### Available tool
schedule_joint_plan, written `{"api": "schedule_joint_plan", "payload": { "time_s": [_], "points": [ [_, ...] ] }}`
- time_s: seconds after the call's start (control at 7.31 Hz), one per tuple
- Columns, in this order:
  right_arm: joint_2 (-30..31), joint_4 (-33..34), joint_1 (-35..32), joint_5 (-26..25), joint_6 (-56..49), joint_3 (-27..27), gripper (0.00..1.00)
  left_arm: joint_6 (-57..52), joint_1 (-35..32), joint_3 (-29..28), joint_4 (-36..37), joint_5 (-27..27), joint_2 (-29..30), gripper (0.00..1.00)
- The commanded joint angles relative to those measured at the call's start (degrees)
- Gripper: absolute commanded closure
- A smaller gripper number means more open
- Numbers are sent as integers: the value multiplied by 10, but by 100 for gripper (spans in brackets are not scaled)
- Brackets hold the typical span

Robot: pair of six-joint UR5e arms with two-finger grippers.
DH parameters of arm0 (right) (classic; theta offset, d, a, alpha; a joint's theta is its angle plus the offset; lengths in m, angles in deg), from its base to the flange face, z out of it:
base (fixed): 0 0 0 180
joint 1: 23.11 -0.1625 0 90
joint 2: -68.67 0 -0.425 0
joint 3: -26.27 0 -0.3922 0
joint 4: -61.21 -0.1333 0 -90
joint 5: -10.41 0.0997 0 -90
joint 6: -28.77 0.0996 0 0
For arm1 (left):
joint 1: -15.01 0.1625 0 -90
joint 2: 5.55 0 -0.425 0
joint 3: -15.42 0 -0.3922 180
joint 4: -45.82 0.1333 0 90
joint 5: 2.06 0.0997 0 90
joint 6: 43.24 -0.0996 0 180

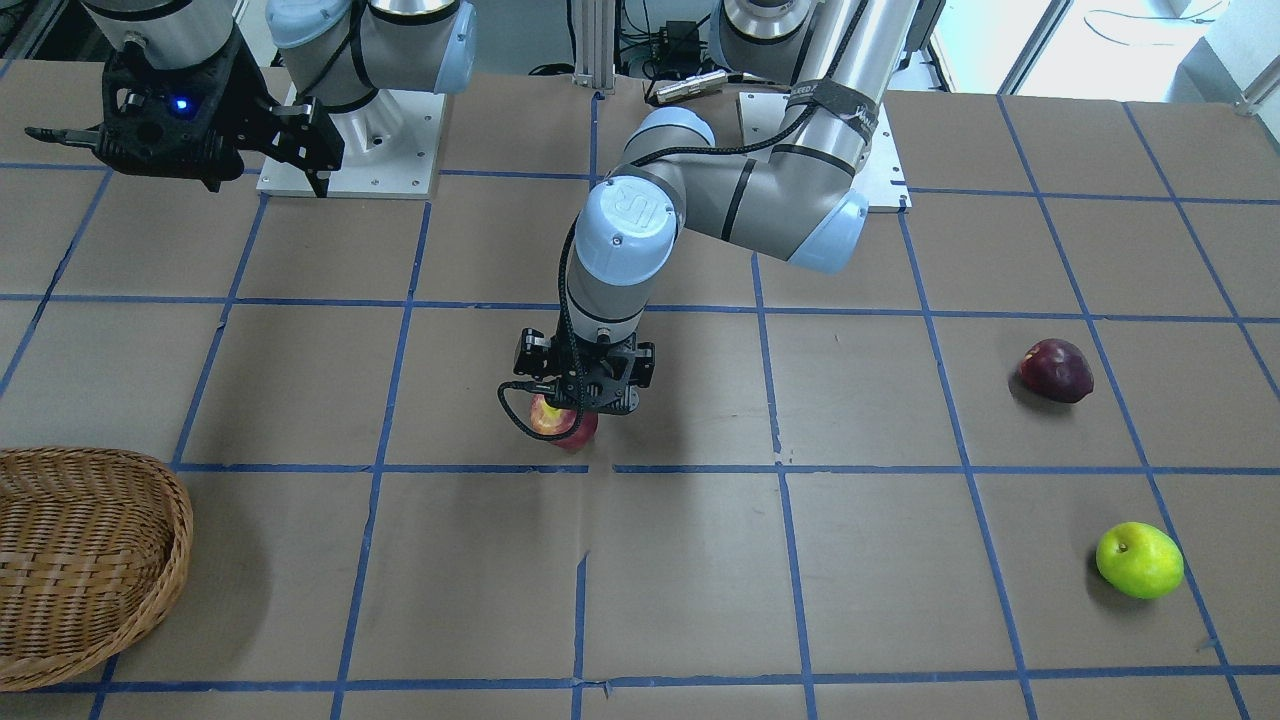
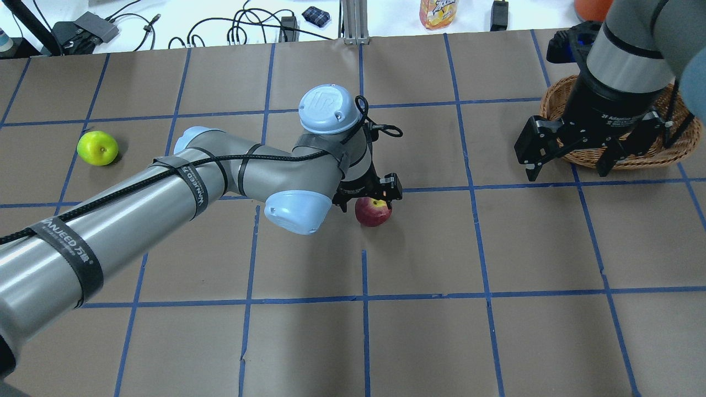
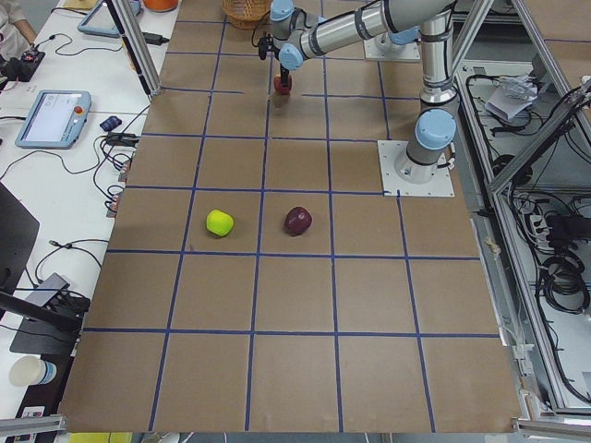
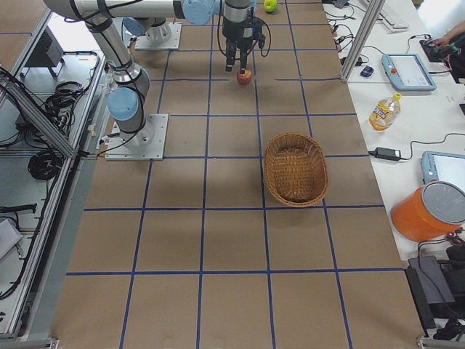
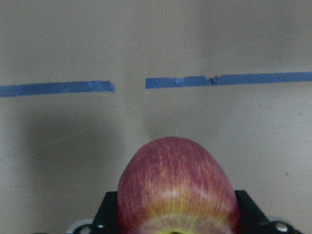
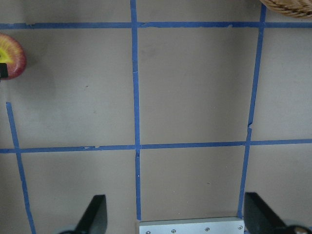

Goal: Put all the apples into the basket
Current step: 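Carry the red apple to the table center with the left gripper and release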

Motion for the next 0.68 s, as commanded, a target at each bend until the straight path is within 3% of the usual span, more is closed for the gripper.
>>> {"api": "schedule_joint_plan", "payload": {
  "time_s": [0.0,0.27,0.55],
  "points": [
    [0,12,4,7,2,-5,0,-9,22,-33,-8,1,-22,0],
    [-17,42,4,17,39,-15,0,-134,98,-83,-157,14,-62,0],
    [-50,80,1,31,74,-16,0,-285,193,-80,-235,58,-100,0]
  ]
}}
